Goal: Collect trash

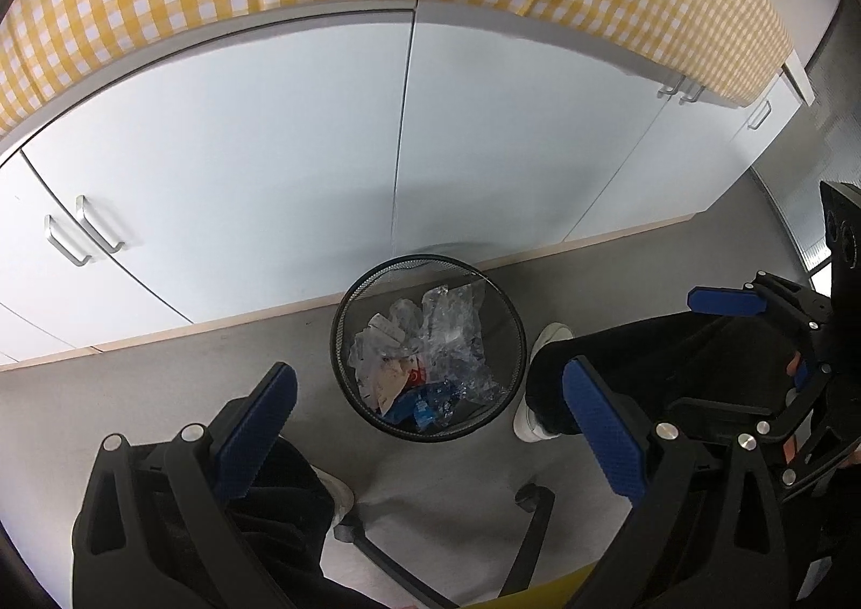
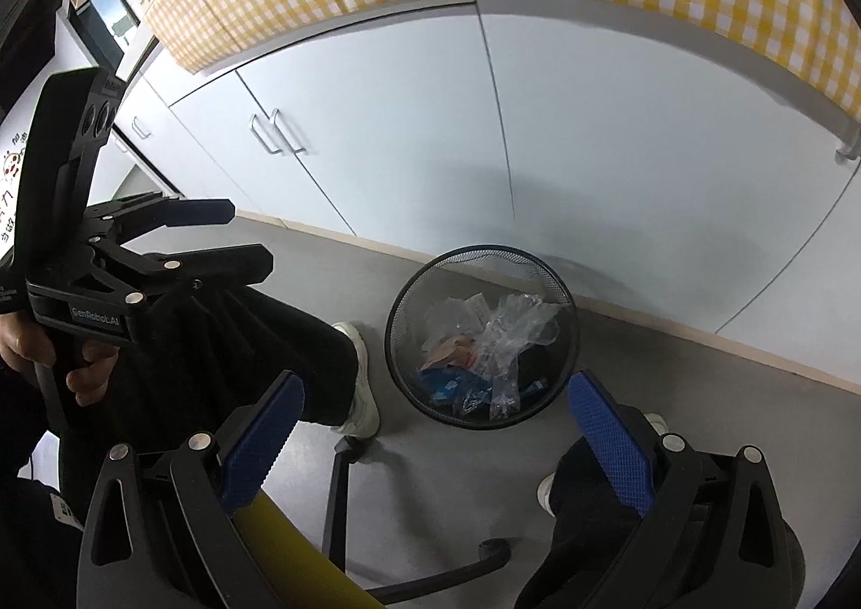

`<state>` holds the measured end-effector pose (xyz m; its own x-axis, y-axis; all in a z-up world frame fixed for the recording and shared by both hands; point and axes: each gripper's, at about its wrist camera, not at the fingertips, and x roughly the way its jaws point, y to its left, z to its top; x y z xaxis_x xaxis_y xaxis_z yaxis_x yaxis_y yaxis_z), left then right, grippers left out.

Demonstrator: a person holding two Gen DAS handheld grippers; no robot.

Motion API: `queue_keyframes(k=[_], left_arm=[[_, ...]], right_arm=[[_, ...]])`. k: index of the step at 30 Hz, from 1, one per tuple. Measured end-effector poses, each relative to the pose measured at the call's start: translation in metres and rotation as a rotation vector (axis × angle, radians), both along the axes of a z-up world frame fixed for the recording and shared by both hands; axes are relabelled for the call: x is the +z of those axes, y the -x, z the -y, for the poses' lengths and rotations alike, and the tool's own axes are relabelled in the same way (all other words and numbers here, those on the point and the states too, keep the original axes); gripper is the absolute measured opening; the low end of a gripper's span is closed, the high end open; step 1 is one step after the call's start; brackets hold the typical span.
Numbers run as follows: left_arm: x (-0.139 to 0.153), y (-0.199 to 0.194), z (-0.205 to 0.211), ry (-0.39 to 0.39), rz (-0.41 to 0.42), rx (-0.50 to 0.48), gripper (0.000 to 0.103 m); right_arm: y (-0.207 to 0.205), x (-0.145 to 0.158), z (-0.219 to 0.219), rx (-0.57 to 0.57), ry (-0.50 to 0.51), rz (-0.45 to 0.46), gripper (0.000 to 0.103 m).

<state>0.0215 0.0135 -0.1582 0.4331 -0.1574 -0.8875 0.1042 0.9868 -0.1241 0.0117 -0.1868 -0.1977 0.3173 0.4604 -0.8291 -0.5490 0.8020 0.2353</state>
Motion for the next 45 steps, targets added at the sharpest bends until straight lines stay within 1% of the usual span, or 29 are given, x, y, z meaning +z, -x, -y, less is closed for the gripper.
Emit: queue_keyframes(k=[4,15,18,21,26,28,34,41,45], left_arm=[[-0.003,0.000,0.001,-0.017,-0.007,0.003,0.098],[-0.002,0.003,0.007,-0.020,0.005,-0.038,0.098],[-0.002,0.005,0.011,-0.030,0.011,-0.053,0.099],[-0.005,0.005,0.013,-0.064,0.008,-0.052,0.099],[-0.003,0.004,0.010,-0.026,0.009,-0.050,0.099],[-0.002,0.005,0.010,-0.036,0.018,-0.049,0.099],[-0.002,0.006,0.006,-0.027,0.016,-0.047,0.099],[-0.002,0.004,0.007,-0.049,0.028,-0.034,0.099],[-0.005,0.002,0.006,-0.045,0.009,-0.034,0.099]], right_arm=[[-0.002,0.000,0.005,-0.017,-0.012,-0.009,0.099],[-0.003,0.001,0.004,-0.015,-0.005,-0.006,0.099],[-0.003,0.001,0.005,-0.018,-0.010,-0.010,0.099],[-0.004,0.000,0.006,-0.021,-0.007,-0.011,0.099],[-0.003,0.000,0.004,-0.019,-0.005,-0.008,0.099],[-0.003,0.001,0.004,-0.019,-0.004,-0.008,0.099],[-0.003,0.001,0.003,-0.019,-0.003,-0.008,0.099],[-0.003,0.001,0.003,-0.014,-0.004,-0.008,0.099],[-0.002,0.001,0.003,-0.014,-0.002,-0.006,0.099]])
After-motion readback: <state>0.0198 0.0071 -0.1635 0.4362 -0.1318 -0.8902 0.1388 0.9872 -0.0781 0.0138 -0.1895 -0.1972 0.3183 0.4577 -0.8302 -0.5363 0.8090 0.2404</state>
